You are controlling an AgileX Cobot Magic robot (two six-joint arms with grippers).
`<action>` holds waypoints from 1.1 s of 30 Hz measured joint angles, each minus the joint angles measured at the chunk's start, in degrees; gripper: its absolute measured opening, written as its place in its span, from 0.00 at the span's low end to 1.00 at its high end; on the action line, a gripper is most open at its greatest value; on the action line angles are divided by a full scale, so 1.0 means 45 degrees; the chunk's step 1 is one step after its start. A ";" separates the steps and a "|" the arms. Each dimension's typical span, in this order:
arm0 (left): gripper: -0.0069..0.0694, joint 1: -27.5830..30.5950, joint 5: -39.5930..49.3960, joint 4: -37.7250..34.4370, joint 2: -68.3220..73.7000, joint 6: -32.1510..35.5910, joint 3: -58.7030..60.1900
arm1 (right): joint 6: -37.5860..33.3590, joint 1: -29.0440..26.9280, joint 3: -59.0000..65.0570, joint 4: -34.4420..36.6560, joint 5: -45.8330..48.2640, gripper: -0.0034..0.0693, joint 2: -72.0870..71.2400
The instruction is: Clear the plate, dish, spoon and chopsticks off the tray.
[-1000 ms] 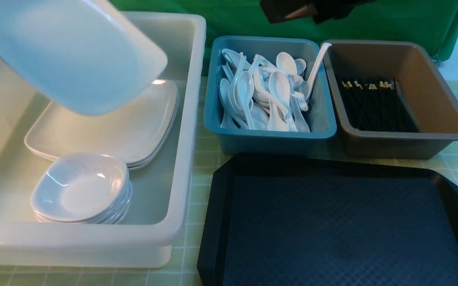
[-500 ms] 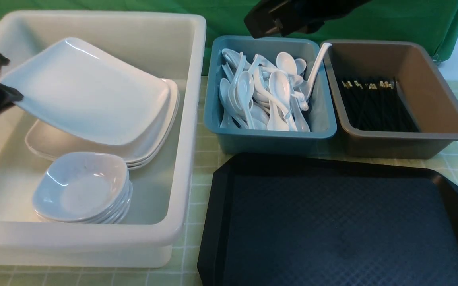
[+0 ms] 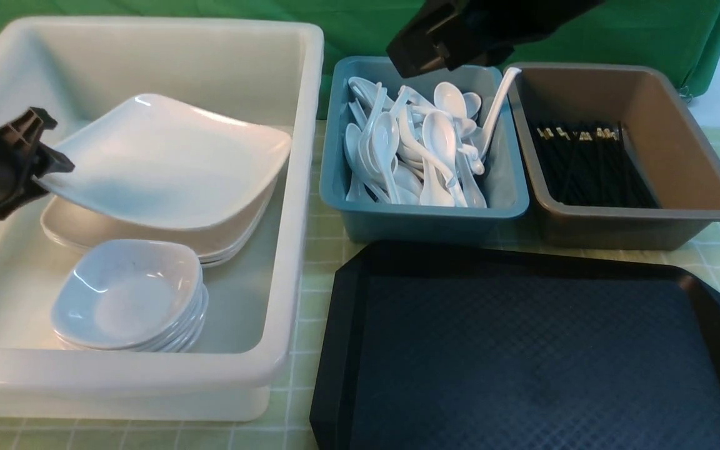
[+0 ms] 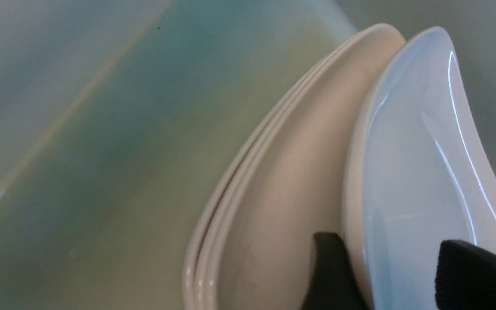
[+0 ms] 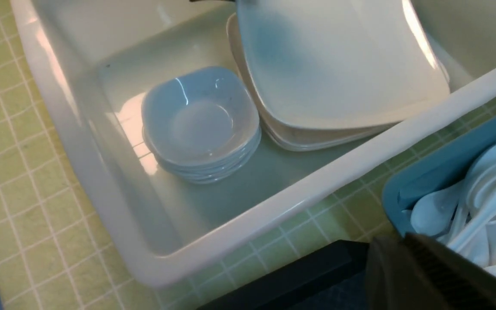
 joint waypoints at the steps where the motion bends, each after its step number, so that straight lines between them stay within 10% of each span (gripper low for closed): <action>1: 0.59 0.0044 -0.0130 0.0566 -0.0039 -0.0436 0.0000 | 0.0014 0.0026 -0.0012 0.0000 0.0000 0.08 0.0000; 12: 0.60 0.0086 0.0076 0.5884 -0.1682 -0.3831 0.0000 | 0.0078 0.0222 -0.0370 -0.0012 0.0215 0.08 0.0000; 18: 0.25 -0.0397 0.2353 0.6172 -0.3963 -0.1669 -0.0013 | 0.0511 0.0222 -0.1391 -0.0553 0.0144 0.08 0.0000; 22: 0.09 -0.1697 0.4066 0.6062 -0.6432 -0.0055 -0.0013 | 0.2080 0.0222 -0.2190 -0.3159 0.0331 0.08 -0.0293; 33: 0.07 -0.3764 0.5888 0.5762 -1.2344 0.0305 -0.0023 | 0.6202 0.0222 -0.1566 -0.9091 0.1334 0.08 -0.4925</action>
